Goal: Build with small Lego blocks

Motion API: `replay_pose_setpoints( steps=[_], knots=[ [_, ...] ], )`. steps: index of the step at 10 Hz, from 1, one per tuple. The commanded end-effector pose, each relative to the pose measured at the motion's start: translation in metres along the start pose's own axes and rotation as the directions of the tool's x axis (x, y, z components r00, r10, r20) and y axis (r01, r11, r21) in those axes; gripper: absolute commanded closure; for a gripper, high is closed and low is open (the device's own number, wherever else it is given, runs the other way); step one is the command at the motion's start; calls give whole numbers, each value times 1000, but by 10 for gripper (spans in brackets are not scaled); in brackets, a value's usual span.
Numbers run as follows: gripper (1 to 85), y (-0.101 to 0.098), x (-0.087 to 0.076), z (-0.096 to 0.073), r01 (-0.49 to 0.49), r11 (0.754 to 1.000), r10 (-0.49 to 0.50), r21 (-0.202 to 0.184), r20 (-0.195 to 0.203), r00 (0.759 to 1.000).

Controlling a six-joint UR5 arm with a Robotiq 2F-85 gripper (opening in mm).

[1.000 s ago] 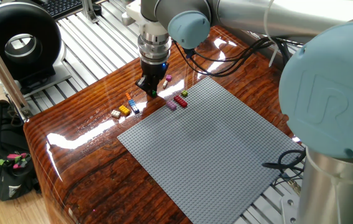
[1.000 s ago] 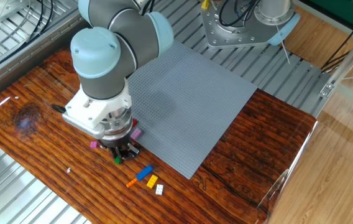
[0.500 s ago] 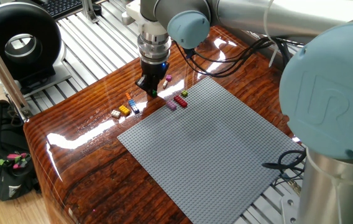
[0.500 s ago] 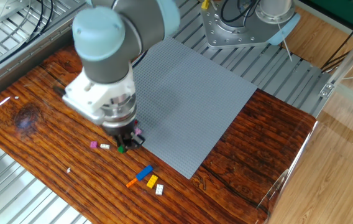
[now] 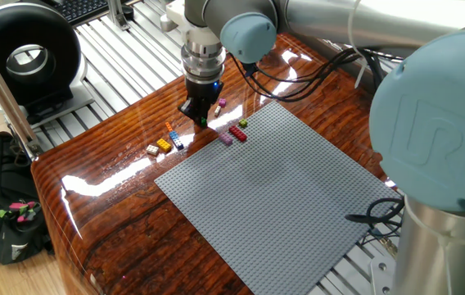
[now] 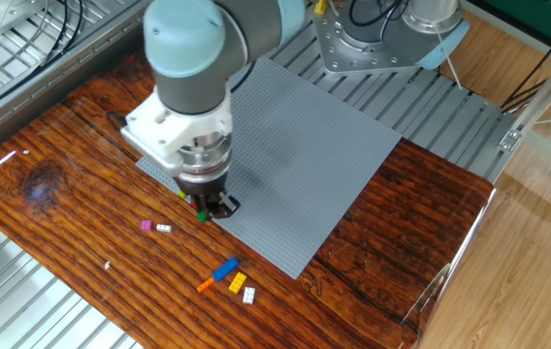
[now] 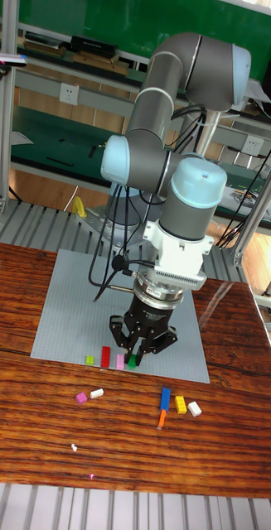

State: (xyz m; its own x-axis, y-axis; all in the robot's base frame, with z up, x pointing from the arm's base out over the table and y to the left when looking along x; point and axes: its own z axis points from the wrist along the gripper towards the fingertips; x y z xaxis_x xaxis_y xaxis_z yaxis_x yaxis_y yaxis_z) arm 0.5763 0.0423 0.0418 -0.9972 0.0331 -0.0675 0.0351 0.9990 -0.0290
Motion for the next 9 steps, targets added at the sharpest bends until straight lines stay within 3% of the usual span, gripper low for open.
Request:
replay_pose_setpoints(
  steps=[1, 4, 9],
  knots=[
    [847, 2, 14, 10, -34, 999, 34, -5, 7, 999],
    [847, 17, 13, 12, -39, 998, 40, -58, 20, 999],
    [847, 29, 13, 25, -24, 996, 27, -82, 38, 999]
  ],
)
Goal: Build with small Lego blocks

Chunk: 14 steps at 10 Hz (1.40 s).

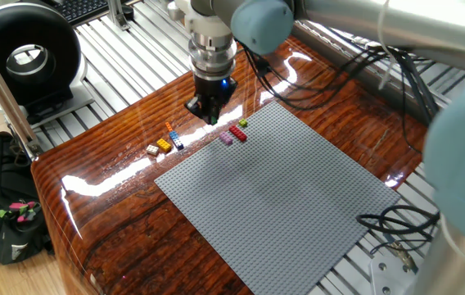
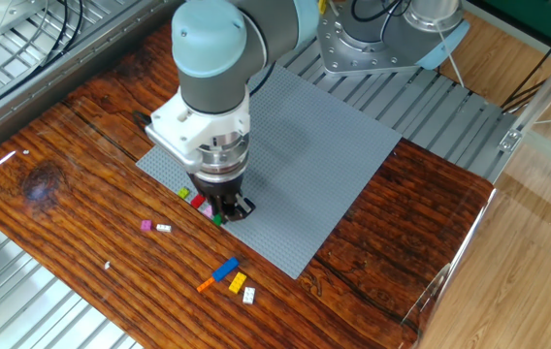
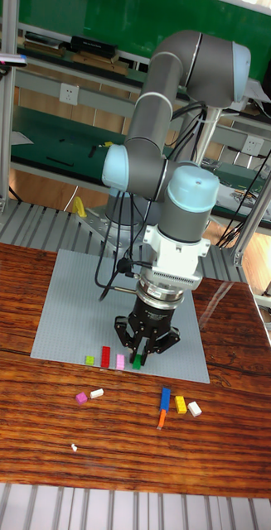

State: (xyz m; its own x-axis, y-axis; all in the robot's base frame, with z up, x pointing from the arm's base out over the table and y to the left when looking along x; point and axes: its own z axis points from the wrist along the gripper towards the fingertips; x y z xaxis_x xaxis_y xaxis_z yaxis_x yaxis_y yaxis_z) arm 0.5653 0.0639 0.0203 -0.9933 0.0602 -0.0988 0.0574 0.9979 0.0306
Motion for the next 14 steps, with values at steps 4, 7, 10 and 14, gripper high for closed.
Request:
replay_pose_setpoints(
  steps=[4, 7, 10, 14],
  knots=[
    [847, 5, 6, 8, 31, 999, -32, -19, -17, 999],
    [847, 0, 8, 10, 35, 999, -35, 0, -24, 999],
    [847, 3, 10, 11, 41, 999, -41, -9, -32, 999],
    [847, 6, 10, 11, 43, 999, -44, -19, -32, 999]
  ],
)
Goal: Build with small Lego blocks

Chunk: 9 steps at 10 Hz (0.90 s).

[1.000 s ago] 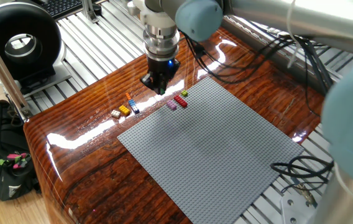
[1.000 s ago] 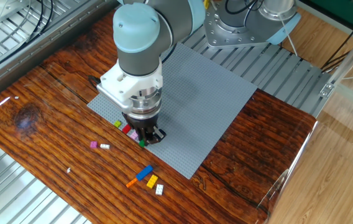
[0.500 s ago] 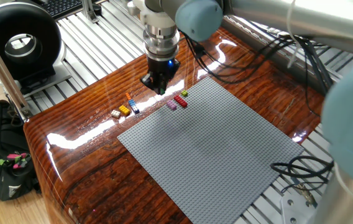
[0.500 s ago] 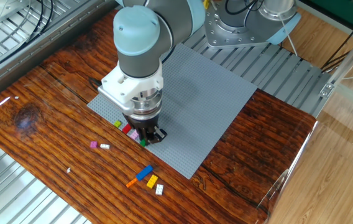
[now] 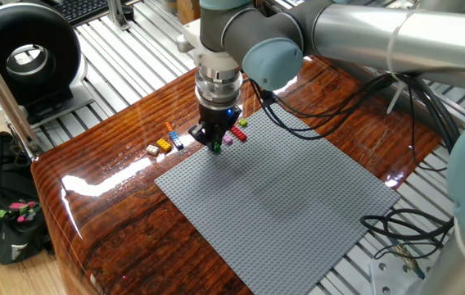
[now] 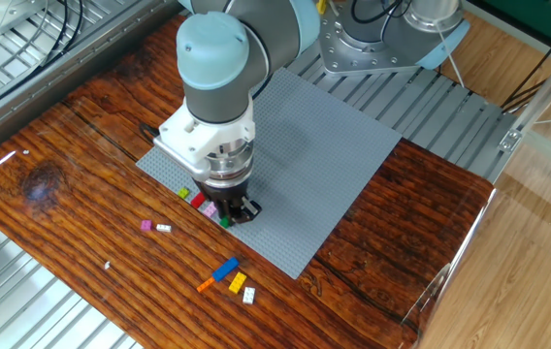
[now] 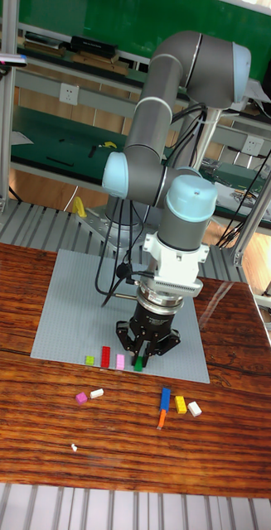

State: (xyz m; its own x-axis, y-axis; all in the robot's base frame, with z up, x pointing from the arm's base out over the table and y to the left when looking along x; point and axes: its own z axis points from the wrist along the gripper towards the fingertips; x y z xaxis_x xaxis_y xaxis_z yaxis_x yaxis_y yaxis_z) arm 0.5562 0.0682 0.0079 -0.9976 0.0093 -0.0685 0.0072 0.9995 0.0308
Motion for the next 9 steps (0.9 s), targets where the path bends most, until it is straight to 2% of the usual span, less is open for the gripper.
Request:
replay_pose_setpoints(
  steps=[1, 9],
  knots=[
    [847, 1, 0, 0, -6, 1000, 6, -9, -2, 1000],
    [847, 1, 1, 0, -7, 1000, 7, -6, -6, 1000]
  ],
)
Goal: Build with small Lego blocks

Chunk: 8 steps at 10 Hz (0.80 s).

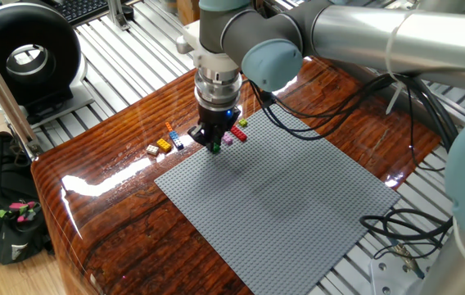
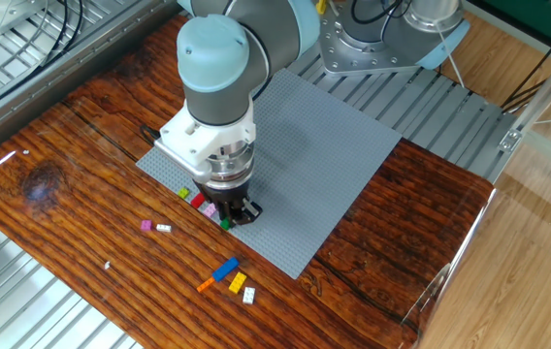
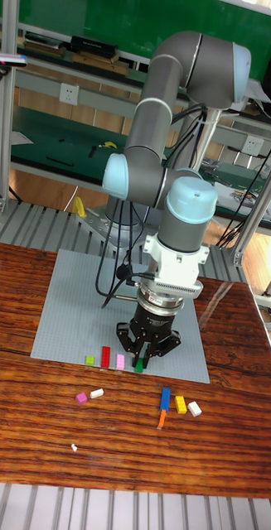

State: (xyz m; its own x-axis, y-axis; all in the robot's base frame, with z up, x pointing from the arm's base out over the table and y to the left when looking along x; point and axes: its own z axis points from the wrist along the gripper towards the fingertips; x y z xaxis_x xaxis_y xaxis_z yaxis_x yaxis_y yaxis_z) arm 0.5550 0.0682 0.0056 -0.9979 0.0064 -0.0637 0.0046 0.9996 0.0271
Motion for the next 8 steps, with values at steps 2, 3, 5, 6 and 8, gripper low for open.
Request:
replay_pose_setpoints(
  steps=[2, 3, 5, 6, 8],
  knots=[
    [847, 4, 1, 0, -10, 1000, 9, -26, -6, 1000],
    [847, 7, 1, 2, -9, 999, 9, -46, -8, 1000],
    [847, 4, 0, 2, -6, 999, 6, -43, -9, 1000],
    [847, 4, 0, 1, -6, 999, 6, -41, -9, 1000],
    [847, 2, 2, -1, -6, 999, 5, -35, -14, 1000]
  ],
)
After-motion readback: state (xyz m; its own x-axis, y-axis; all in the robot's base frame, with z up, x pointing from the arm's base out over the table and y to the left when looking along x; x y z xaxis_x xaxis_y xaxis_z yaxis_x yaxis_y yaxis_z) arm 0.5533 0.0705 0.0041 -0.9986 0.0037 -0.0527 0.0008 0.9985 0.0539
